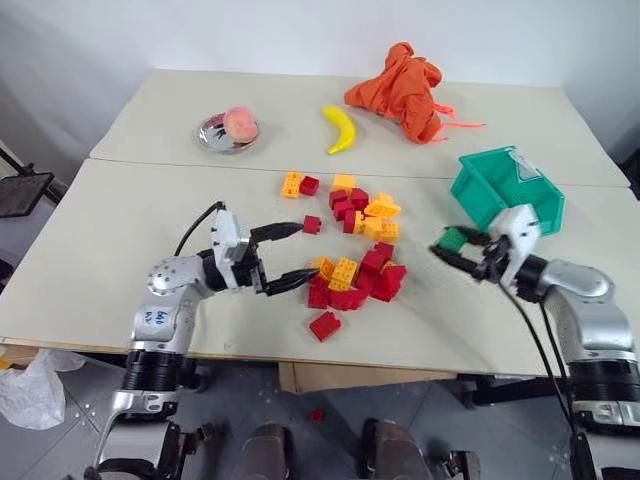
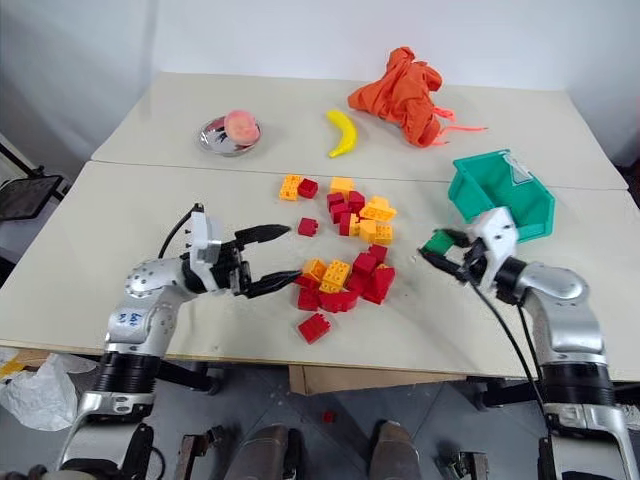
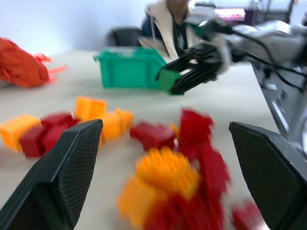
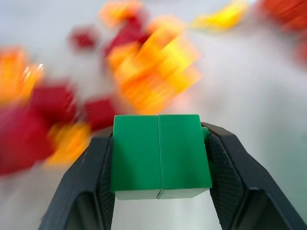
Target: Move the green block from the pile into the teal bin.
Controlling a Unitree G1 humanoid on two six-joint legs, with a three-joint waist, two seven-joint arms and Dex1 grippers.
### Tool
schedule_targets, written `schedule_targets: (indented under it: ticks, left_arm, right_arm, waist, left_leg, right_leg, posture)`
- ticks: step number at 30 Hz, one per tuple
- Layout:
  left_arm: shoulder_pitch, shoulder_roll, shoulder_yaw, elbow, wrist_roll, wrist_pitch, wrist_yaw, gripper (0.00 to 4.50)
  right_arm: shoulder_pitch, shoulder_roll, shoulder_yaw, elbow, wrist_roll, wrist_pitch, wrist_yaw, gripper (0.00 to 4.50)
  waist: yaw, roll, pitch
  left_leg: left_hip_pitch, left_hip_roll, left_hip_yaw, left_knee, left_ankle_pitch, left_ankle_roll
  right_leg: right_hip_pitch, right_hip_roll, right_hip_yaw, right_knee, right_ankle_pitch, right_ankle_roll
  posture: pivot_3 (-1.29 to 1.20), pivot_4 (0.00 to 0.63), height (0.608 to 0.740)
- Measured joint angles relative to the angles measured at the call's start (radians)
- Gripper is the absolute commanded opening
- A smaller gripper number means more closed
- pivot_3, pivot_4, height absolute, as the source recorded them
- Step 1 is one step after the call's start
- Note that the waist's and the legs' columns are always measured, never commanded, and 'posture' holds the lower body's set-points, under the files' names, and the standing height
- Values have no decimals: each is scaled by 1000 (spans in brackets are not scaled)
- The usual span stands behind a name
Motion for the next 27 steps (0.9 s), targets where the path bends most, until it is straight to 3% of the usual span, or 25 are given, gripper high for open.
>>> schedule_targets:
  ticks: [4,8,13,20,27]
  left_arm:
    - [-2,-32,-17,0,2,4,56,4500]
    - [-35,-47,-38,12,3,8,68,4500]
    - [-61,-44,-39,45,6,1,67,4500]
    - [-67,-13,-35,90,15,-29,66,4500]
    - [-65,28,-29,109,28,-84,59,4500]
  right_arm:
    - [-82,-26,-70,35,-16,26,-133,2125]
    - [-242,-43,-61,255,-118,-59,-256,2125]
    - [-356,-45,-5,510,-214,-155,-302,2125]
    - [-409,-45,-1,699,-232,-270,-351,4422]
    - [-322,-39,-18,594,-169,-367,-250,4469]
  waist:
    - [-4,0,0]
    - [-3,0,0]
    - [-3,0,0]
    - [-6,0,0]
    - [-3,0,0]
  left_leg:
    - [1,0,1,-1,0,0]
    - [0,0,2,0,0,0]
    - [0,0,2,-2,0,0]
    - [0,0,2,-3,0,0]
    - [0,0,2,-4,0,0]
  right_leg:
    - [0,0,1,0,0,0]
    - [-1,0,1,0,0,0]
    - [-1,0,1,-2,0,0]
    - [-1,0,1,-2,0,0]
    - [-1,0,1,-3,0,0]
  posture:
    - [0,150,740]
    - [0,150,740]
    - [0,150,740]
    - [0,150,740]
    - [0,150,740]
